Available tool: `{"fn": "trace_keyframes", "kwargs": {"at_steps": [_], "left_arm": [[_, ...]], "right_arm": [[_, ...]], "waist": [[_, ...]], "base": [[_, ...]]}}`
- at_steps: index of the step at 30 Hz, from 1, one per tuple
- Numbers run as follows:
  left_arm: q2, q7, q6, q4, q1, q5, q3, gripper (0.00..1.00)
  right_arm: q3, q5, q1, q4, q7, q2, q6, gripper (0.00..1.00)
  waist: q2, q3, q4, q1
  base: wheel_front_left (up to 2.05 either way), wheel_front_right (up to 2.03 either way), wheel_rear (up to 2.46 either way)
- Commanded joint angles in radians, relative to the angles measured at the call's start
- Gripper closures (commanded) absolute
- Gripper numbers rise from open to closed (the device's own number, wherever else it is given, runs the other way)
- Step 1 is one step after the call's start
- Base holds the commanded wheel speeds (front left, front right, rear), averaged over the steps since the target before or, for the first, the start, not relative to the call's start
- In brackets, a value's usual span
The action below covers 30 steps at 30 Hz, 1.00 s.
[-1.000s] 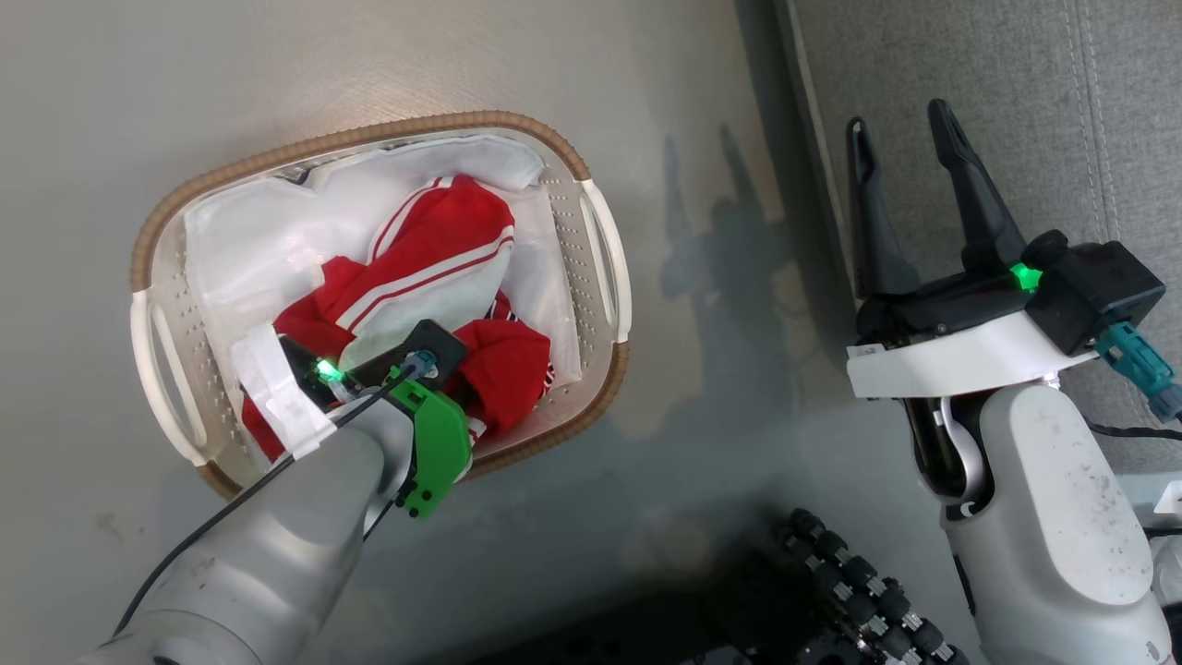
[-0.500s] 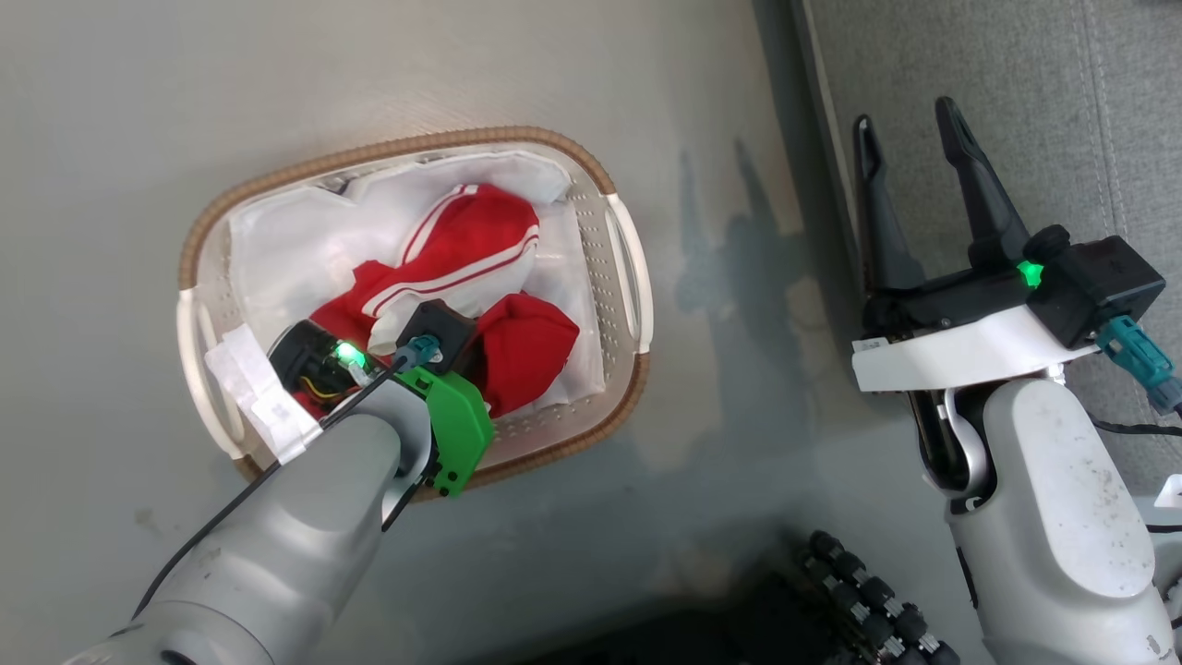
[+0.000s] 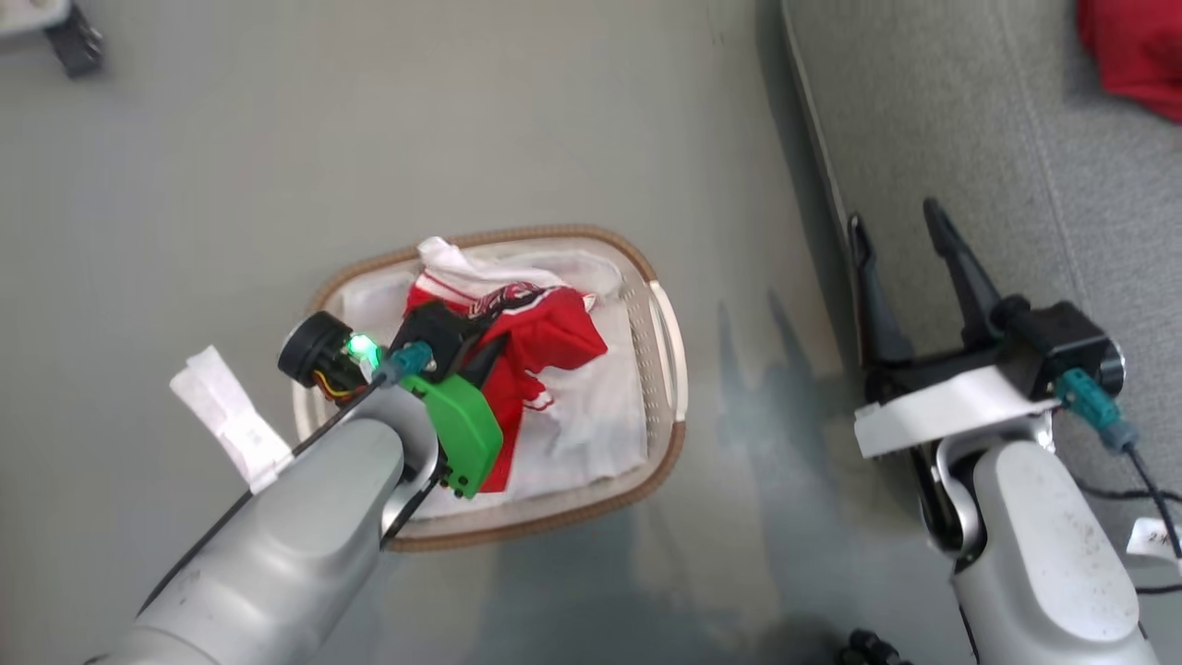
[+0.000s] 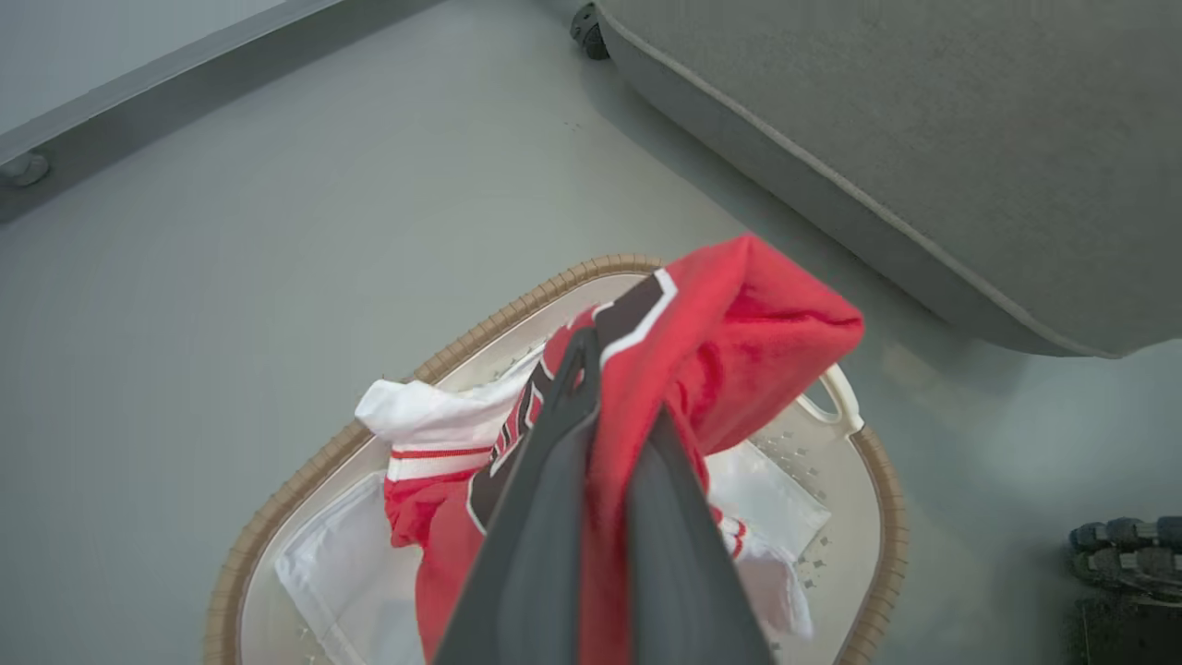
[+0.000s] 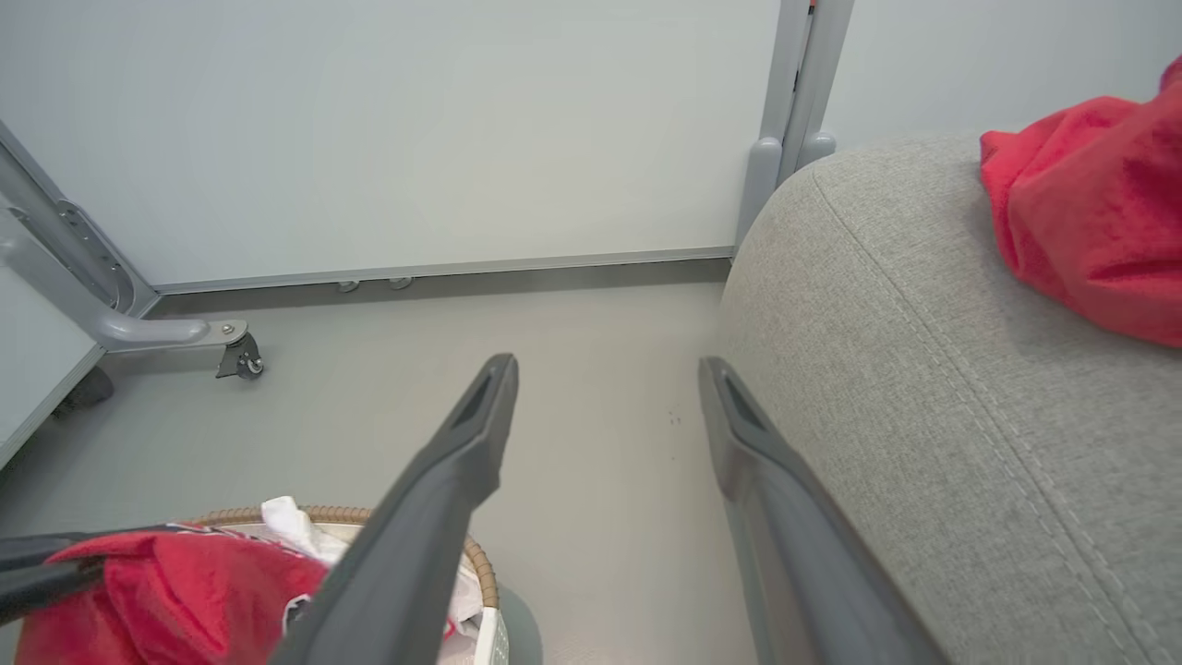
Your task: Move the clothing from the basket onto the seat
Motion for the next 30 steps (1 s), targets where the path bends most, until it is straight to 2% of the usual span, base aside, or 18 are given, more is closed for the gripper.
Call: {"fn": "trace_keyframes", "kwargs": {"at_steps": [1, 9, 15, 23, 30], "left_arm": [[0.014, -0.003, 0.003, -0.028, 0.031, 0.009, 0.013, 1.00], [0.044, -0.003, 0.003, -0.157, 0.087, 0.031, 0.054, 1.00], [0.065, 0.000, 0.000, -0.230, 0.032, 0.042, 0.038, 1.00], [0.092, 0.053, 0.000, -0.318, -0.063, 0.001, 0.072, 1.00], [0.070, 0.069, 0.030, -0.343, -0.133, -0.035, 0.123, 1.00]], "right_arm": [[-0.003, -0.010, 0.033, 0.017, -0.002, -0.004, -0.001, 0.00], [-0.003, -0.016, 0.129, 0.082, -0.002, -0.004, -0.001, 0.00], [0.013, -0.002, 0.183, 0.120, -0.002, -0.004, -0.001, 0.00], [0.057, 0.012, 0.190, 0.123, -0.002, -0.004, -0.001, 0.00], [0.098, 0.020, 0.164, 0.110, -0.002, -0.004, -0.001, 0.00]], "waist": [[0.0000, -0.185, 0.074, 0.0000], [0.0000, -0.400, 0.103, 0.0000], [0.0000, -0.519, 0.112, 0.0000], [0.0000, -0.587, 0.102, 0.0000], [0.0000, -0.604, 0.097, 0.0000]], "base": [[0.00, 0.00, 0.00], [0.00, 0.00, 0.00], [0.00, 0.00, 0.00], [0.00, 0.00, 0.00], [0.00, 0.00, 0.00]]}}
